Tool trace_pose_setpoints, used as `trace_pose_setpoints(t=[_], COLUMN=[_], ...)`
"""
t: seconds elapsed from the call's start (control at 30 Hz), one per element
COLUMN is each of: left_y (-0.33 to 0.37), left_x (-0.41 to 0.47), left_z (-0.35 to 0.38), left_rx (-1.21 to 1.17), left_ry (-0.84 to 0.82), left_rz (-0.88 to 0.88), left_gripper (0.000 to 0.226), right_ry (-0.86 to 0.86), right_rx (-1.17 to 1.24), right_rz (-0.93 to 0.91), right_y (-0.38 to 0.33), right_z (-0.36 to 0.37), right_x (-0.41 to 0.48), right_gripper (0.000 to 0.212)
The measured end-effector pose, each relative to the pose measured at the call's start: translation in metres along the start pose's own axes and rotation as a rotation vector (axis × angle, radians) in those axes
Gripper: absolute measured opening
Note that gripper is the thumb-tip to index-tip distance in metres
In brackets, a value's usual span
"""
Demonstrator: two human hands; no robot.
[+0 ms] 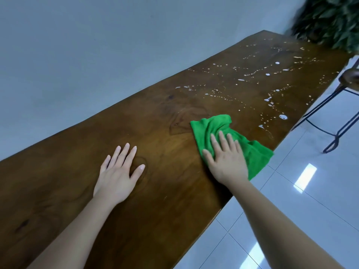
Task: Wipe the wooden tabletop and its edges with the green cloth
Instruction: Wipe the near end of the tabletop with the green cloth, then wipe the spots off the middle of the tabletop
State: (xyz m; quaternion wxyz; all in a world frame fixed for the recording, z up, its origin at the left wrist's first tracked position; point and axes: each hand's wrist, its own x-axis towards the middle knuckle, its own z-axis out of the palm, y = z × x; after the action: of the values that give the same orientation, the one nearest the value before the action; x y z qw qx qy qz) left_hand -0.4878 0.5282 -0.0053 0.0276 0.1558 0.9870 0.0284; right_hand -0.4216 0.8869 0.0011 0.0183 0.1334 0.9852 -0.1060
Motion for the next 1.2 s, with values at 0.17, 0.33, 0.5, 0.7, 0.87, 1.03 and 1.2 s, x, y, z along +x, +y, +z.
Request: trace_pose_setpoints(t=[0.17, 0.33, 0.5, 0.7, 0.87, 1.03, 1.2], left_y=[0.012, 0.013, 0.021, 0.039, 0.055, 0.081, 0.108], left_x=[-0.001, 0.000, 0.009, 0.027, 0.041, 0.061, 0.080], left_z=[0.001, 0.001, 0.003, 0.005, 0.006, 0.004, 0.002], left_rx=[0.001, -0.003, 0.021, 0.028, 0.032, 0.020, 0.009], left_ry=[0.004, 0.004, -0.026, -0.037, -0.044, -0.038, -0.034], left_rz=[0.004, 0.013, 0.086, 0.147, 0.166, 0.141, 0.070], left_gripper=[0.095, 0.095, 0.089, 0.087, 0.086, 0.089, 0.090], right_ry=[-0.009, -0.032, -0.056, -0.021, 0.026, 0.034, 0.019], right_rx=[0.034, 0.047, 0.050, 0.009, 0.001, -0.004, -0.012], right_rz=[-0.206, -0.389, -0.414, -0.257, -0.140, -0.075, -0.056], right_y=[-0.059, -0.071, -0.040, 0.014, 0.063, 0.119, 0.172], right_z=[0.020, 0.030, 0.019, 0.003, -0.010, -0.026, -0.046], right_x=[-0.054, -0.076, -0.052, -0.001, 0.049, 0.112, 0.175], right_gripper=[0.081, 0.077, 0.077, 0.076, 0.076, 0.078, 0.081])
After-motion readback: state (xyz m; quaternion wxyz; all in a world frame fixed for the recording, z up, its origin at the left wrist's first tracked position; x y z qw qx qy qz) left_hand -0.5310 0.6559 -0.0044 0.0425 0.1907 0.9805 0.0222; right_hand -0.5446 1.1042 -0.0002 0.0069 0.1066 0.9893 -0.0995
